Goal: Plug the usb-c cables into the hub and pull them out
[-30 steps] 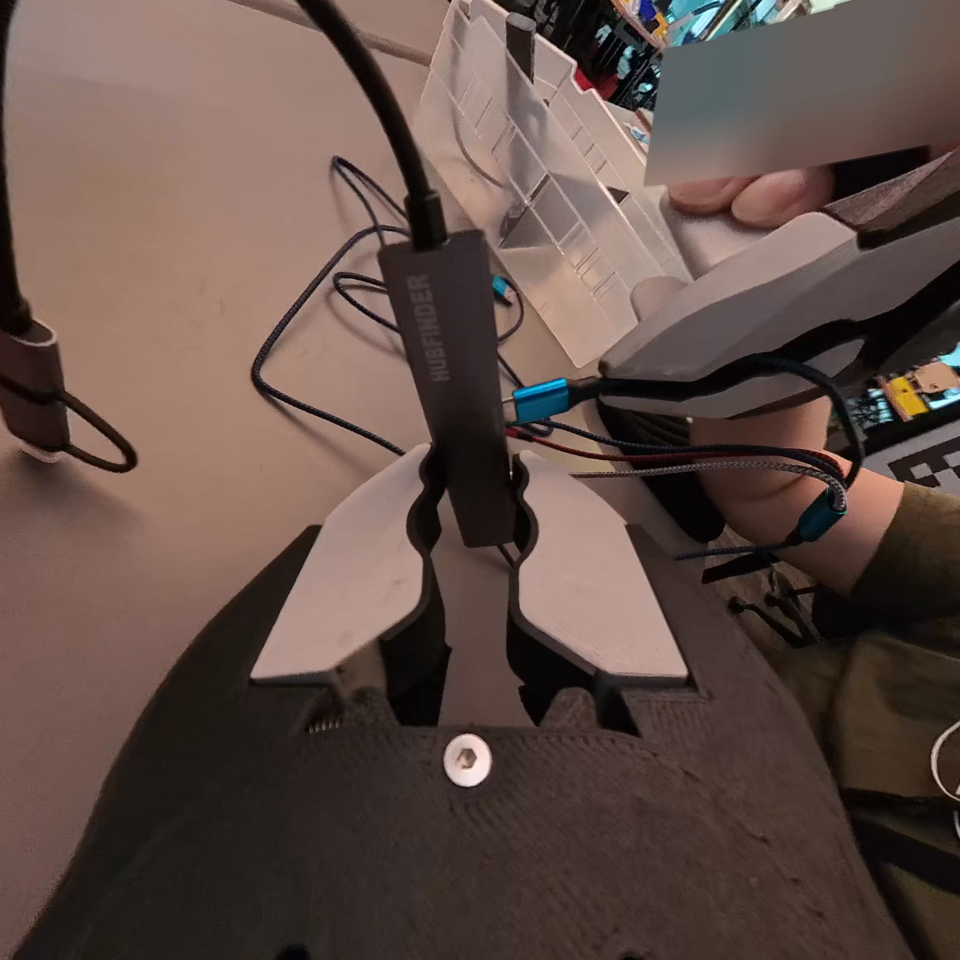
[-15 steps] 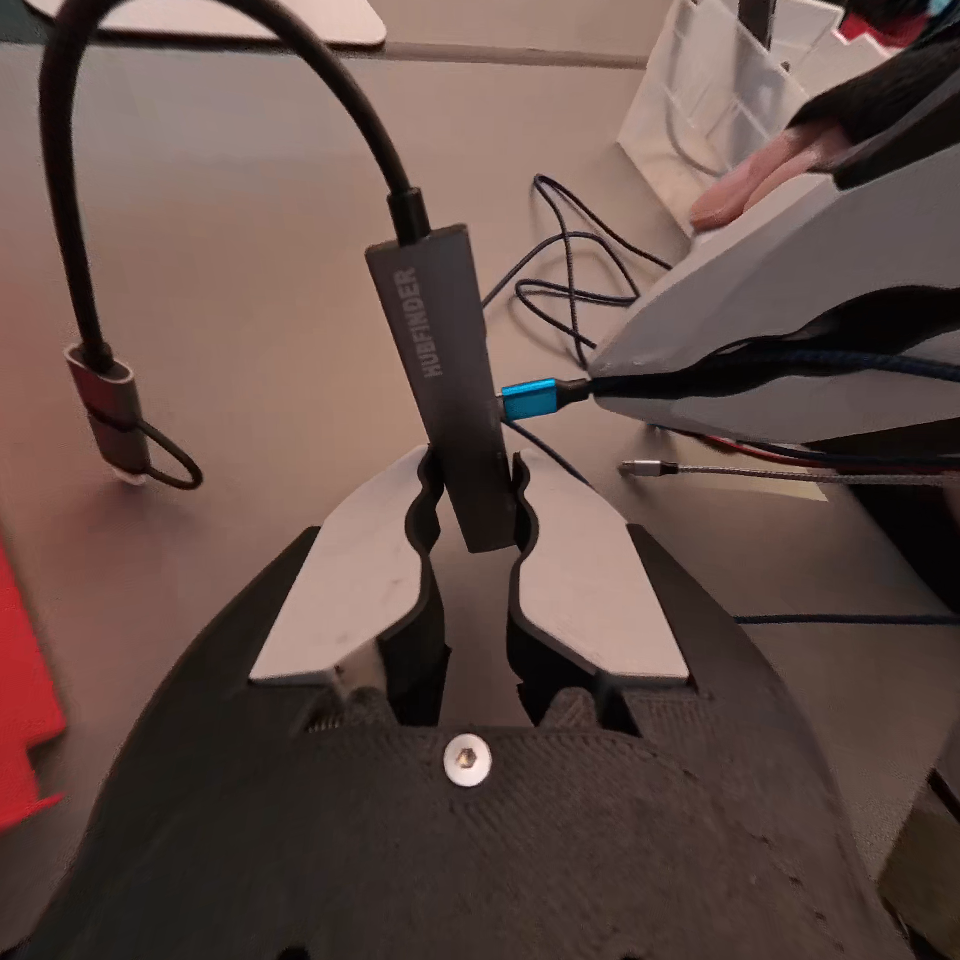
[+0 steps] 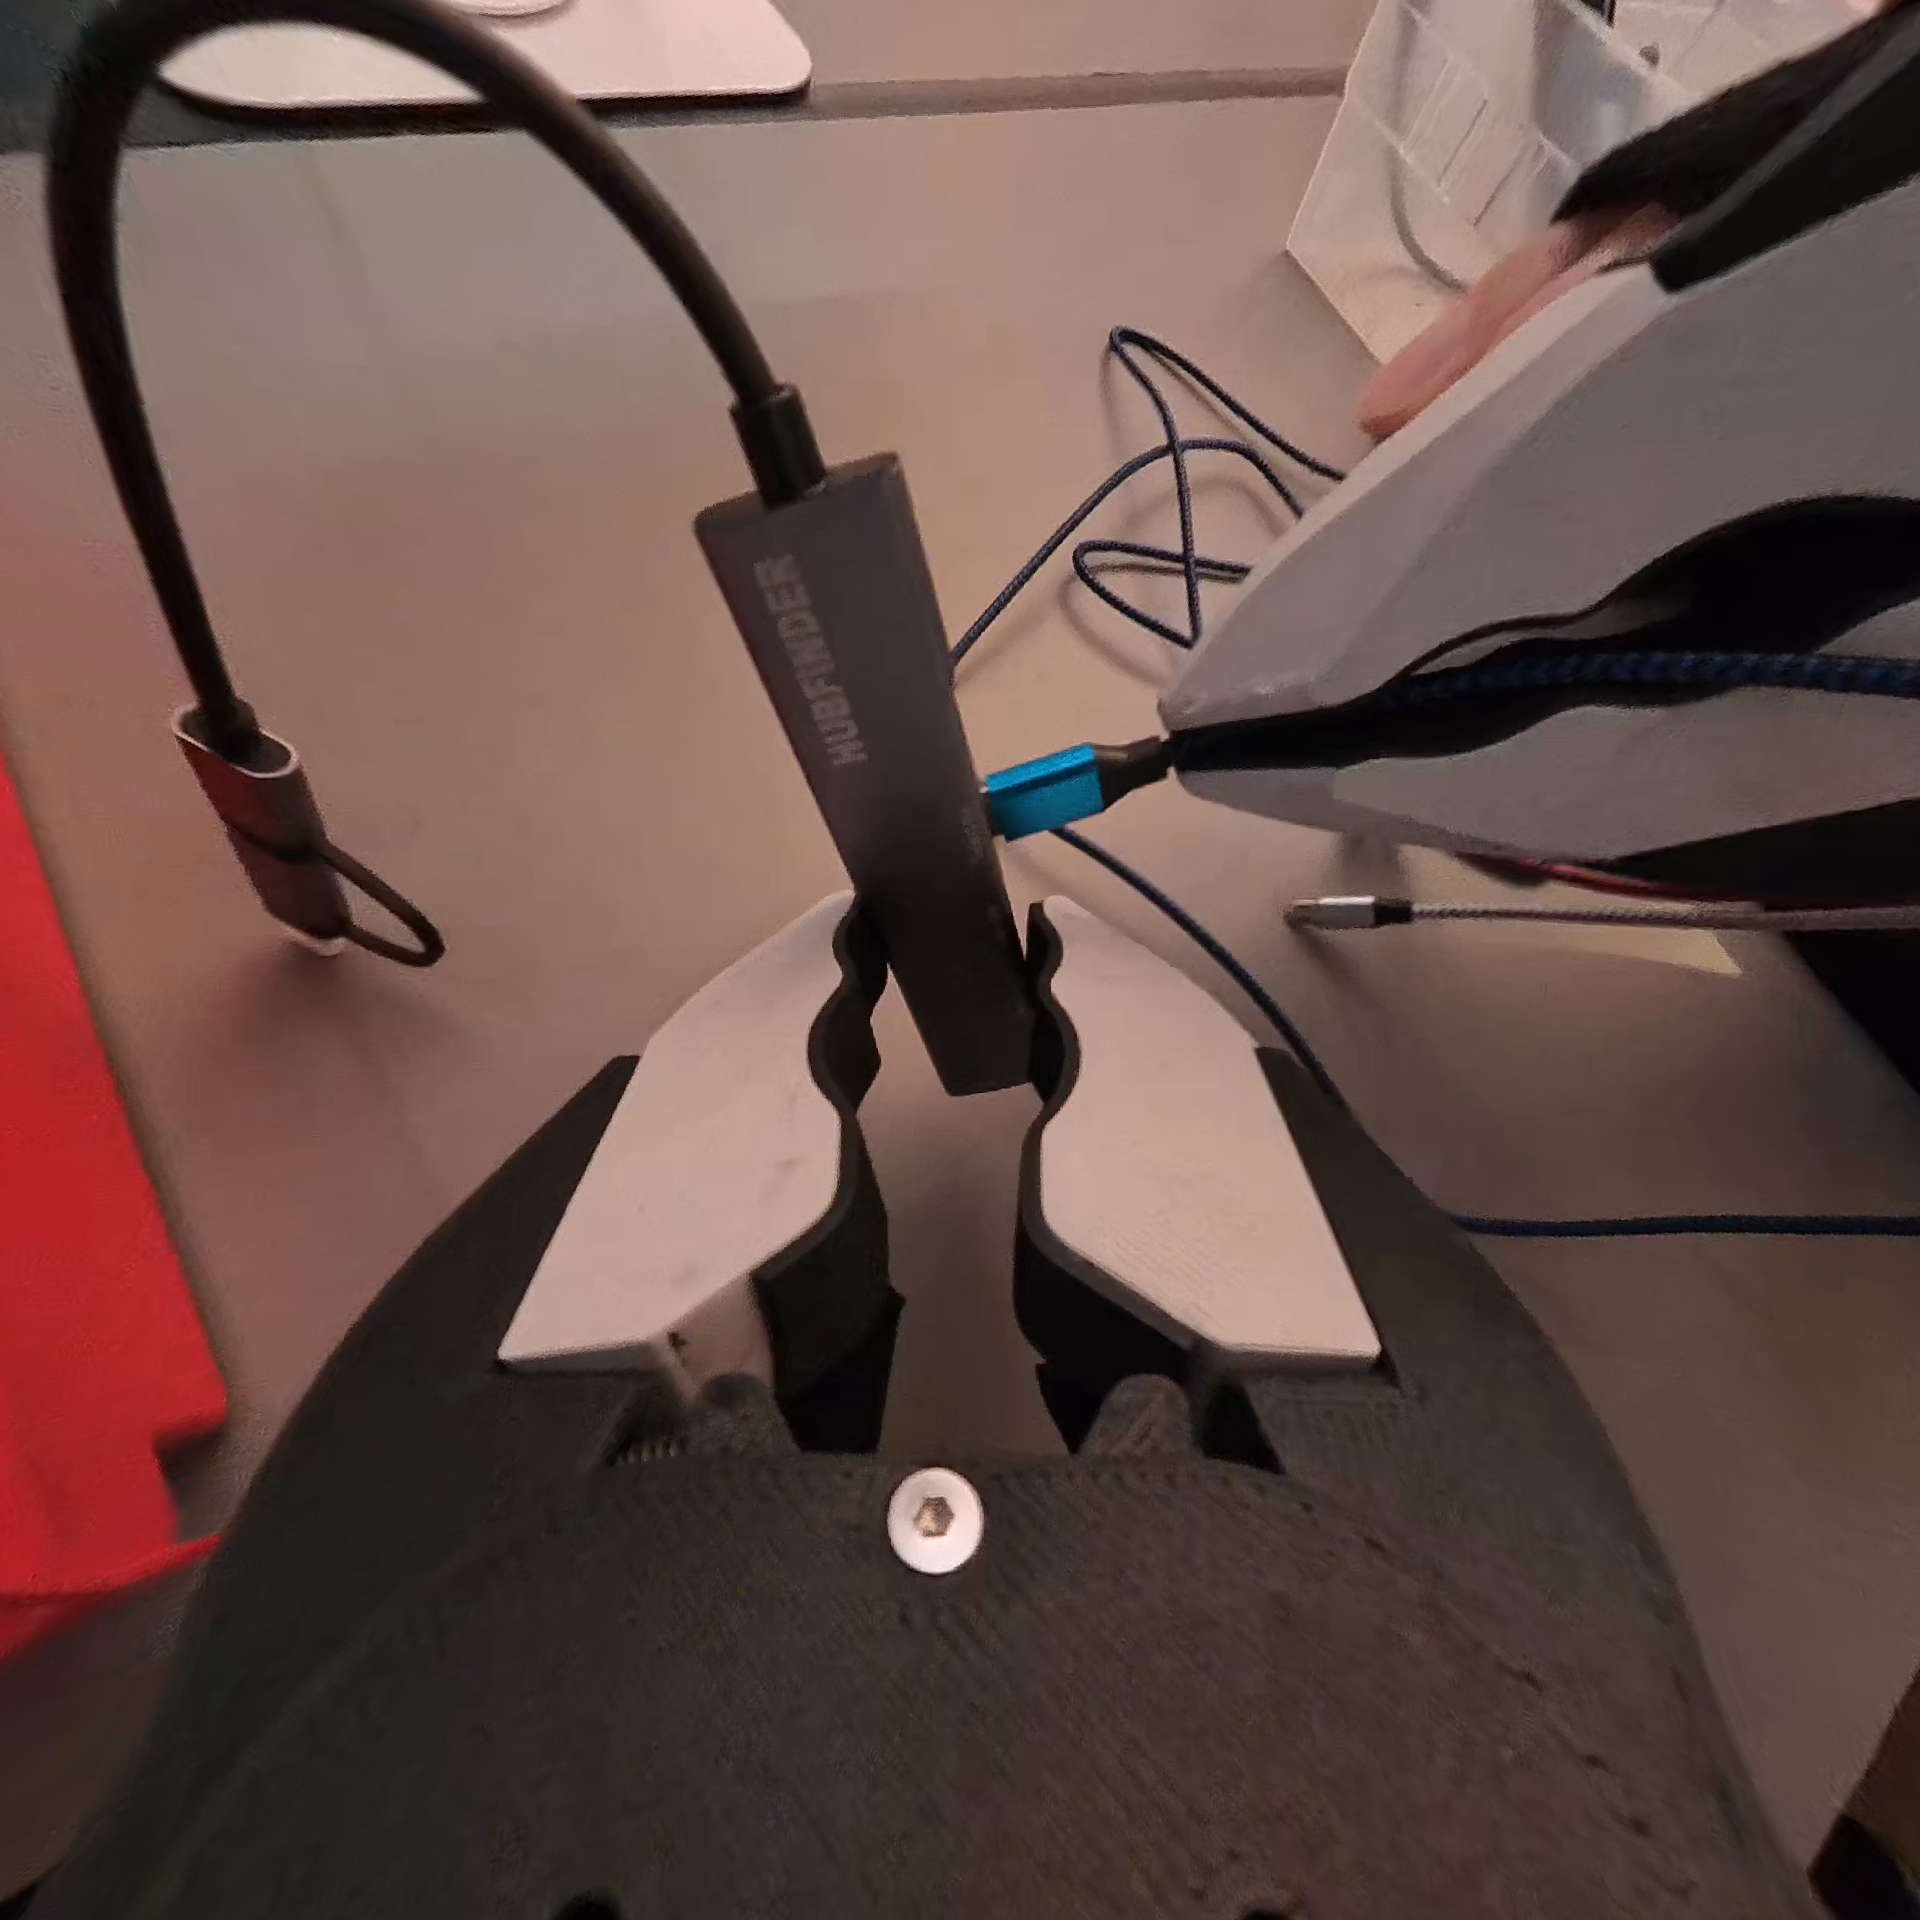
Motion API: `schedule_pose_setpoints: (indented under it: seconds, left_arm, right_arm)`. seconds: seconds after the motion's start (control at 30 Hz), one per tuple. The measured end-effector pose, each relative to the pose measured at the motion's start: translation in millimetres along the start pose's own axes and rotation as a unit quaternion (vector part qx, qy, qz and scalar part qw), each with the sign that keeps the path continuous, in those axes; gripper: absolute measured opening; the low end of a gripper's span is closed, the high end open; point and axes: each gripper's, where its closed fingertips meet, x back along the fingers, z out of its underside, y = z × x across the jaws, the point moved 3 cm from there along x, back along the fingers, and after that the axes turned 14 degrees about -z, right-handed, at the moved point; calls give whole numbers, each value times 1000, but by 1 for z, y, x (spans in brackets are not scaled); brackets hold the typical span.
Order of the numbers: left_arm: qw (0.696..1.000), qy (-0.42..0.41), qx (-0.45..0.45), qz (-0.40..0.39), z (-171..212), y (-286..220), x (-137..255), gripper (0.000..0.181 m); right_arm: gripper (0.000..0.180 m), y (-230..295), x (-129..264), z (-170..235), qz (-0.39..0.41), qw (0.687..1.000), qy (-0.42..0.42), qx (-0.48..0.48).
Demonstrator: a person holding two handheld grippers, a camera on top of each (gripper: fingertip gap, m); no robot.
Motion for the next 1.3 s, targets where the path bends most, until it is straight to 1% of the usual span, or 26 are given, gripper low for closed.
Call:
schedule_pose_setpoints:
  seconds: [0.13,0.2,0.23,0.37,0.43,0.47,0.5,0.57,0.7,0.83,0.97,1.1,1.2,1.3]
  left_arm:
    - [998,2,58,25,-4,1,-2,25]
    - [998,7,63,23,-5,2,-2,24]
    - [998,5,63,16,-6,4,-2,24]
    - [998,5,68,7,-6,9,-1,24]
    - [997,5,74,14,-6,10,-1,24]
    - [997,4,78,20,-6,9,0,24]
    - [997,4,79,24,-6,8,0,24]
    - [997,5,75,23,-5,8,-1,24]
    - [998,9,61,24,-3,4,-2,24]
    - [998,6,53,34,-4,-1,-1,24]
    - [998,4,48,36,-3,-3,-1,24]
    - [997,-2,63,44,-5,-2,0,24]
    - [997,-4,63,44,-5,-2,1,24]
    - [997,-7,63,46,-6,-3,1,24]
  right_arm:
    - [4,-4,0,-5,21,999,-28,-5]
    - [5,-4,-2,-3,23,999,-30,-9]
    - [10,-4,-4,-2,22,999,-31,-10]
    - [19,-3,-8,-3,32,999,-35,-2]
    - [18,-5,-10,-3,51,998,-32,8]
    - [22,-9,-10,-2,69,997,-26,9]
    - [22,-9,-12,1,70,997,-15,10]
    - [22,-8,-15,3,69,998,-13,9]
    - [17,-7,-11,-7,88,994,-43,40]
    - [0,-5,-11,-7,85,994,-48,44]
    - [0,-3,-12,-6,63,996,-48,36]
    - [18,-5,-9,-6,62,996,-53,20]
    - [18,-6,-10,-4,66,997,-44,22]
    - [12,-6,-12,-2,68,997,-31,22]
